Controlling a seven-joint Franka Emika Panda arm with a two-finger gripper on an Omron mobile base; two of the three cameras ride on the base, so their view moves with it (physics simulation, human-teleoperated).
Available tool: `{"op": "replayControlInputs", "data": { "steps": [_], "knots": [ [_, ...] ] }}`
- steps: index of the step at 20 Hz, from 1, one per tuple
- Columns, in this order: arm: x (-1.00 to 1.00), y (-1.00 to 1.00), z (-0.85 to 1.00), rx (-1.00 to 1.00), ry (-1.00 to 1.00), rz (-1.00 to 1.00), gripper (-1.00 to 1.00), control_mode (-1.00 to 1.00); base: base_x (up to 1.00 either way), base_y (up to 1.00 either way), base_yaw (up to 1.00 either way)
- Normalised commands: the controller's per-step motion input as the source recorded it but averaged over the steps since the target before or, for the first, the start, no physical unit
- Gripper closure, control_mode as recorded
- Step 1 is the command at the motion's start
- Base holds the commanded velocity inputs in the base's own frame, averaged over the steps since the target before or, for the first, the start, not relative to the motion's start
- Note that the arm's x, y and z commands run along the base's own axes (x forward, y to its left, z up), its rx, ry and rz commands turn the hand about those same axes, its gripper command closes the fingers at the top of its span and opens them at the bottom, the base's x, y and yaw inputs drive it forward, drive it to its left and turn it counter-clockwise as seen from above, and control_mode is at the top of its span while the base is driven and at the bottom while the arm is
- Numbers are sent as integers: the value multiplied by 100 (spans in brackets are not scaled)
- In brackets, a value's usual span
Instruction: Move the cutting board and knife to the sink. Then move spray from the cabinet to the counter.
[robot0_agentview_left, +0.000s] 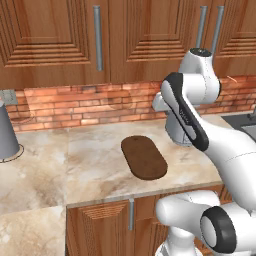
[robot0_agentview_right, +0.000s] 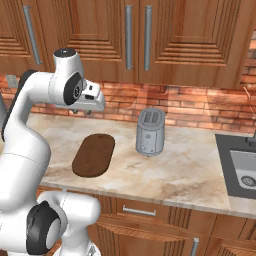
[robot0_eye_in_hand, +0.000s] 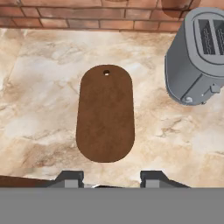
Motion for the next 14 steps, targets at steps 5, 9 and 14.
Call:
{"op": "replayControlInputs", "data": {
  "steps": [5, 9, 14],
  "knots": [
    [0, 18, -36, -1, 0, 0, -100, -100, 0, 0, 0],
    [-1, 37, -73, 0, 0, -2, -100, -100, 0, 0, 0],
    [1, 26, -54, 0, 0, -1, -100, -100, 0, 0, 0]
  ]
}}
